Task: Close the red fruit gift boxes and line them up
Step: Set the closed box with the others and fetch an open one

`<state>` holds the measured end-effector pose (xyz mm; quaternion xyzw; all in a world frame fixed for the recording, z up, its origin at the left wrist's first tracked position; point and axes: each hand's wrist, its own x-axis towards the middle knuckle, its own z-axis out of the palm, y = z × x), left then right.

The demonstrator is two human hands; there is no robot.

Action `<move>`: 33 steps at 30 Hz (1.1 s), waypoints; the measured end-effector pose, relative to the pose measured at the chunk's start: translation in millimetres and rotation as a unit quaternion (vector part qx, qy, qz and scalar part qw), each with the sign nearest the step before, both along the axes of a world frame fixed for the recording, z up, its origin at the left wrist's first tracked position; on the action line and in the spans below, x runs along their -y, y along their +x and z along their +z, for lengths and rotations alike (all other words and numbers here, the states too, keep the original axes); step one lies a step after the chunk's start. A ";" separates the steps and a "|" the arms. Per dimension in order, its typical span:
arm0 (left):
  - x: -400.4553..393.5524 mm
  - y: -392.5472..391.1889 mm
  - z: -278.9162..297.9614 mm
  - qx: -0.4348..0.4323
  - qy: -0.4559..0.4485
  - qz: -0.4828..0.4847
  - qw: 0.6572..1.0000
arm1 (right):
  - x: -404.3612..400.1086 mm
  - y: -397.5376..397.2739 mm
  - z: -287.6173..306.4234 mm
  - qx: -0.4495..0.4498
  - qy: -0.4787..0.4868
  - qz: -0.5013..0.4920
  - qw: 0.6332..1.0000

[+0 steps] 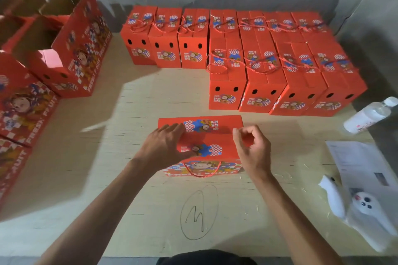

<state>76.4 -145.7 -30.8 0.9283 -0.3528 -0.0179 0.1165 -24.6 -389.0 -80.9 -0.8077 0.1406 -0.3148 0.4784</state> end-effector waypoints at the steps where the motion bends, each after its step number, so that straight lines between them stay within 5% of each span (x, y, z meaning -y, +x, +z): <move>1: 0.4 -2.6 4.7 -0.001 0.025 -0.001 1.000 | 0.2 -1.1 2.7 0.000 0.016 -0.003 1.000; 5: -1.2 -10.9 19.9 -0.122 0.027 0.048 0.991 | 5.1 -11.5 3.5 -0.043 0.083 0.038 0.995; 9: -3.6 -2.0 20.8 -0.298 0.023 0.067 0.952 | 6.0 -36.5 -5.3 -0.113 -0.026 0.067 0.991; 14: -14.5 -19.3 -6.1 -0.208 0.086 0.035 0.974 | 13.7 -56.4 -11.1 -0.132 -0.177 0.135 0.966; 17: -24.3 -34.8 -25.9 -0.169 -0.002 0.000 0.986 | 16.6 -54.0 -9.3 -0.117 -0.241 0.140 0.953; 23: -28.0 -37.0 -22.9 -0.217 -0.183 0.047 0.958 | 14.9 -38.8 9.5 -0.118 -0.225 0.108 0.961; 30: -34.2 16.6 3.3 -0.361 -0.190 0.146 0.901 | 29.2 4.6 39.4 -0.364 -0.192 0.069 0.909; 33: -32.5 24.1 4.4 -0.356 -0.165 0.165 0.905 | 31.9 28.9 43.5 -0.409 -0.160 0.057 0.896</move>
